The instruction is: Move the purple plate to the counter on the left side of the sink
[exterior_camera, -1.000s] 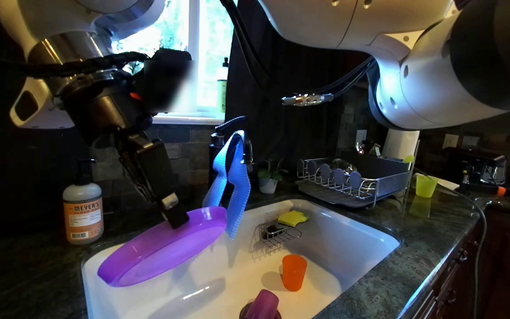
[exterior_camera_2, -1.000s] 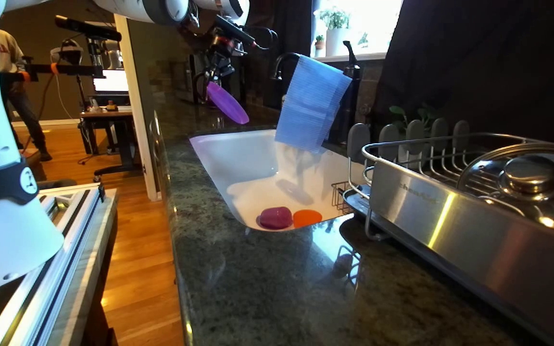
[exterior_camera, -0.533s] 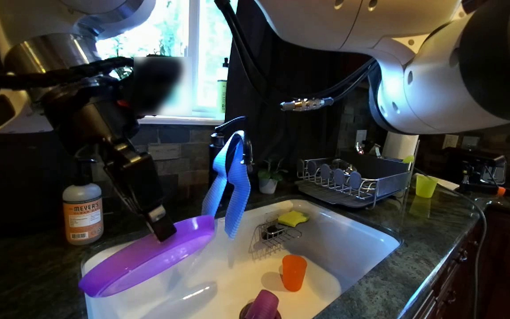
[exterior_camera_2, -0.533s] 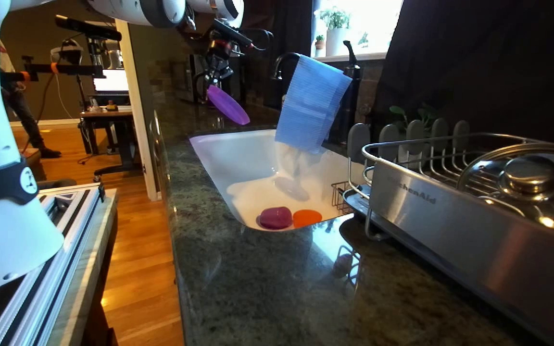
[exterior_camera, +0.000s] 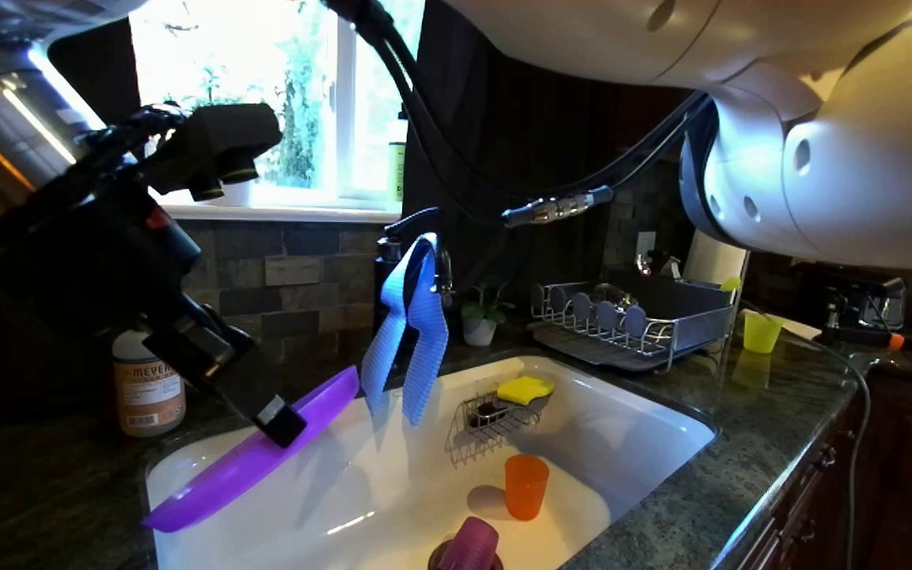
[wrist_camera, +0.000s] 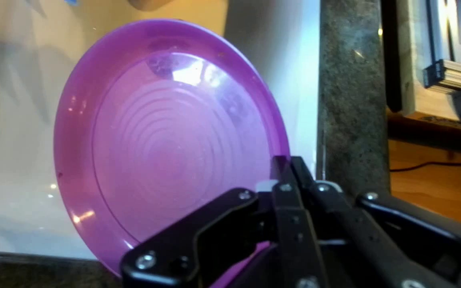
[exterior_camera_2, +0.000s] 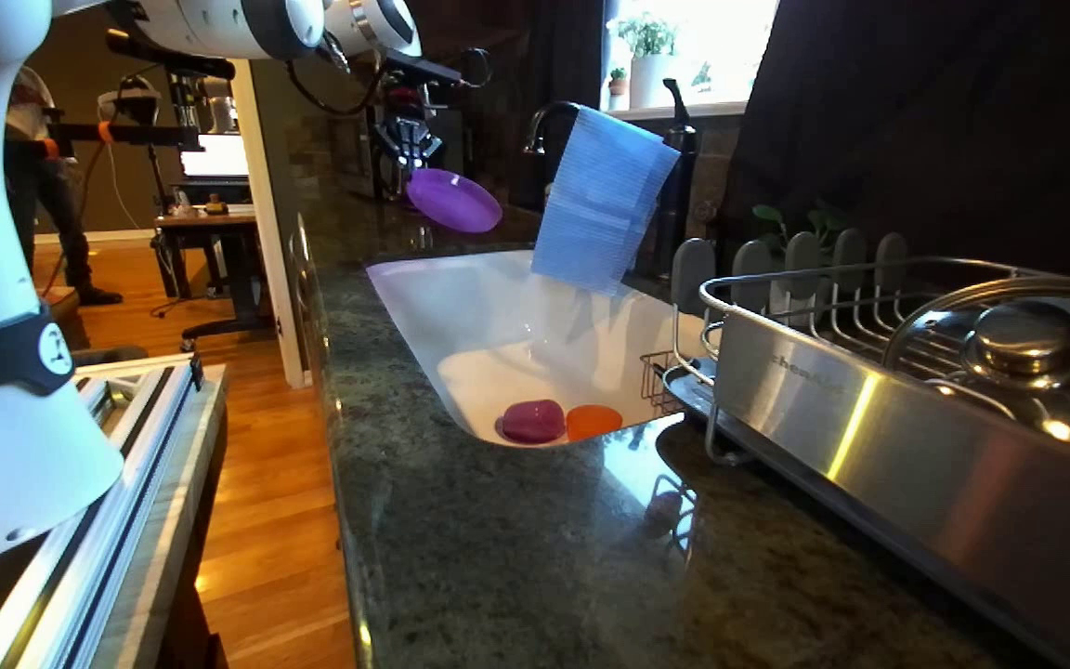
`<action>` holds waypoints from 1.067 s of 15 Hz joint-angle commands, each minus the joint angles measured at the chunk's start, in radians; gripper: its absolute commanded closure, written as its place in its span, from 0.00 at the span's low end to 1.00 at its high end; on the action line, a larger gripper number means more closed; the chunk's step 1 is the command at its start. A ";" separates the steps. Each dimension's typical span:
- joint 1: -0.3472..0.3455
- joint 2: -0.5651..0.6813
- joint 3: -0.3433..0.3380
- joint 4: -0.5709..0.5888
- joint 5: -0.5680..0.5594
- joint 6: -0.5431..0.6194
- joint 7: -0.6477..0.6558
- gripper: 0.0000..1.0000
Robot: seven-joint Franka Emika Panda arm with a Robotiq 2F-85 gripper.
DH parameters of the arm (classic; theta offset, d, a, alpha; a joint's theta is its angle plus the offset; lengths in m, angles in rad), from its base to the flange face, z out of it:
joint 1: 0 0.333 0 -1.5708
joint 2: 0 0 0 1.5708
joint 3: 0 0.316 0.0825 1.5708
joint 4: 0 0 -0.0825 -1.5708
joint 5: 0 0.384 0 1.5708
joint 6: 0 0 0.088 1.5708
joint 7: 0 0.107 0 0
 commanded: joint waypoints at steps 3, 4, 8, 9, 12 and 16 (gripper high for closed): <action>0.010 0.024 -0.076 0.039 -0.055 0.206 0.010 0.99; 0.000 0.016 -0.075 0.028 -0.044 0.259 0.007 0.99; -0.055 -0.003 -0.038 -0.004 0.010 0.513 -0.082 0.99; -0.067 -0.003 -0.025 -0.008 0.027 0.562 -0.112 0.99; -0.097 0.008 0.023 0.002 0.098 0.661 -0.203 0.99; -0.123 0.005 0.095 -0.010 0.218 0.646 -0.237 0.99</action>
